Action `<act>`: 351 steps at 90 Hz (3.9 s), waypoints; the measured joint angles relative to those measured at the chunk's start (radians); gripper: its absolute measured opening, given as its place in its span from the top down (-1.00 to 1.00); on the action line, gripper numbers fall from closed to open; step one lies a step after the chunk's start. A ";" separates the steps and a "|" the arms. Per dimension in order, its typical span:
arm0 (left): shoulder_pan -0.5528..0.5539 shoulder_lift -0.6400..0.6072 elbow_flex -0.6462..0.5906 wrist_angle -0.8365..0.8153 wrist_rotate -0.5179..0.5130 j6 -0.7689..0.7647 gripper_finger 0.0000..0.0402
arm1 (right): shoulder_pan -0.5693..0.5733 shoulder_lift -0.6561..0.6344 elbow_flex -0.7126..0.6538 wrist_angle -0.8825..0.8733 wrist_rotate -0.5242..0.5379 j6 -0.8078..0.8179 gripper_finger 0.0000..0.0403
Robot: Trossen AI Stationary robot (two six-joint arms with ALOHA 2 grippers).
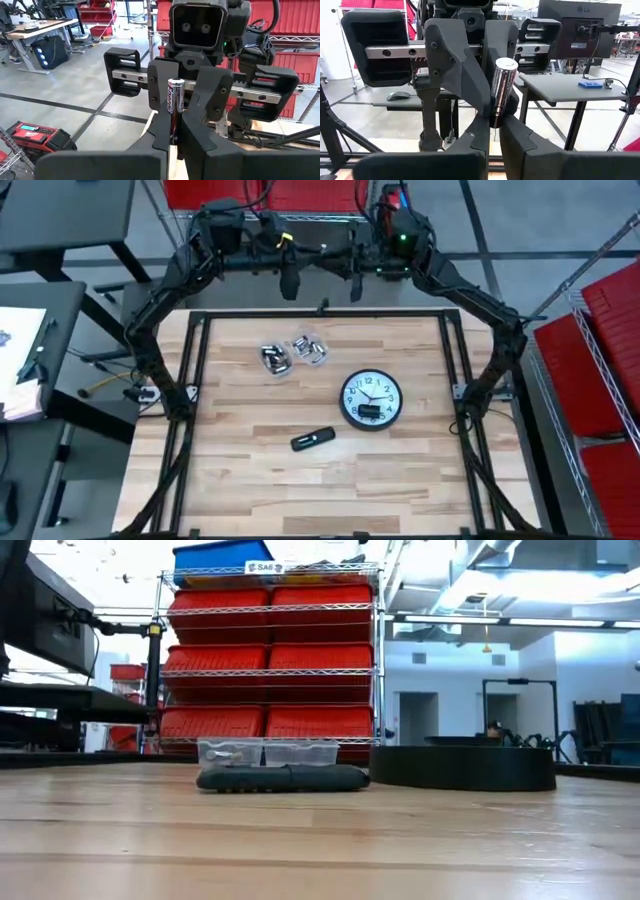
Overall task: Insert battery
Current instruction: Insert the silver battery into the remote control
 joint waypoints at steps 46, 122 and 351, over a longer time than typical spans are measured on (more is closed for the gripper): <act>0.000 0.001 -0.001 -0.005 -0.011 0.036 0.46 | 0.001 0.000 0.000 -0.022 -0.002 -0.004 0.96; -0.001 0.002 -0.002 0.067 -0.027 0.063 0.44 | 0.000 0.000 0.000 -0.027 0.005 -0.028 0.95; -0.018 0.003 -0.001 0.645 0.076 -0.334 0.98 | 0.171 0.088 0.001 0.864 0.477 -0.979 0.24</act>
